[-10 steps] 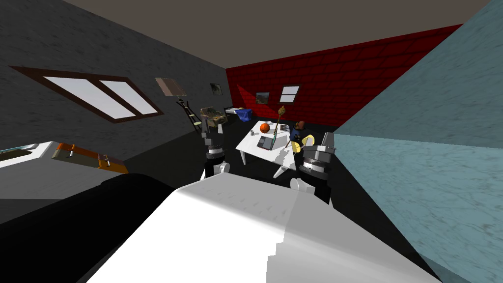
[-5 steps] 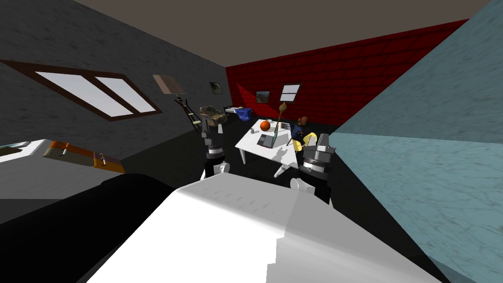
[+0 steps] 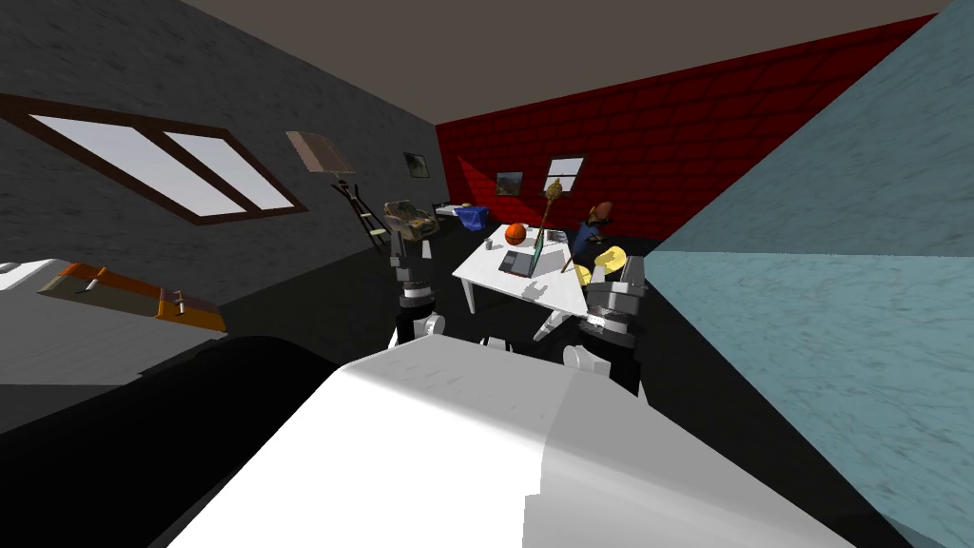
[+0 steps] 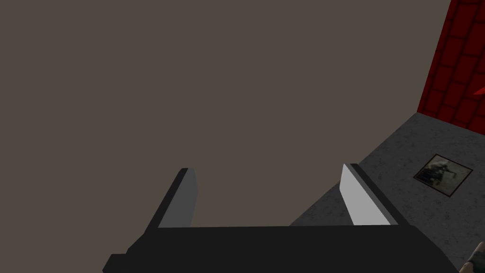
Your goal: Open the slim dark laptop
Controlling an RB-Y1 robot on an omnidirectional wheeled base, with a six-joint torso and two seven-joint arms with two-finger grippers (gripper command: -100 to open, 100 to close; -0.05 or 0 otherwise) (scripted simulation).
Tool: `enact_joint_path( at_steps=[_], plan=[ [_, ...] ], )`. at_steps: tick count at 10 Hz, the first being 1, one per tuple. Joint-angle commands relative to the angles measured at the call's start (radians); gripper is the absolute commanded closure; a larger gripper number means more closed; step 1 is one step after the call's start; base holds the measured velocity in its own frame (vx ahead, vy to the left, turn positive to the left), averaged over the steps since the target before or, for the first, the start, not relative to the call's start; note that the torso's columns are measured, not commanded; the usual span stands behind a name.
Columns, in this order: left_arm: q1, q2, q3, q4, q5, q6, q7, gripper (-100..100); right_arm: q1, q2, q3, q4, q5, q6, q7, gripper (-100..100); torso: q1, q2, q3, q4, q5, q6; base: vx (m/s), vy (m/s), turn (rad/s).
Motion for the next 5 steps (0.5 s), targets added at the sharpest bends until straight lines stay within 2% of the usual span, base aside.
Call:
enact_joint_path(
  at_steps=[1, 5],
  plan=[
    [0.000, 0.000, 0.000, 0.000, 0.000, 0.000, 0.000, 0, -0.001, -0.078, -0.010, 0.013, 0.025, 0.007, 0.025, -100, 0.000, 0.009, -0.020, 0.010, 0.000, 0.000, 0.018, 0.022, 0.027],
    [0.000, 0.000, 0.000, 0.000, 0.000, 0.000, 0.000, 0, -0.013, -0.164, -0.038, 0.054, 0.098, 0.030, 0.095, -100, 0.000, 0.013, -0.025, 0.014, 0.000, 0.000, 0.034, 0.041, 0.041]
  ],
)
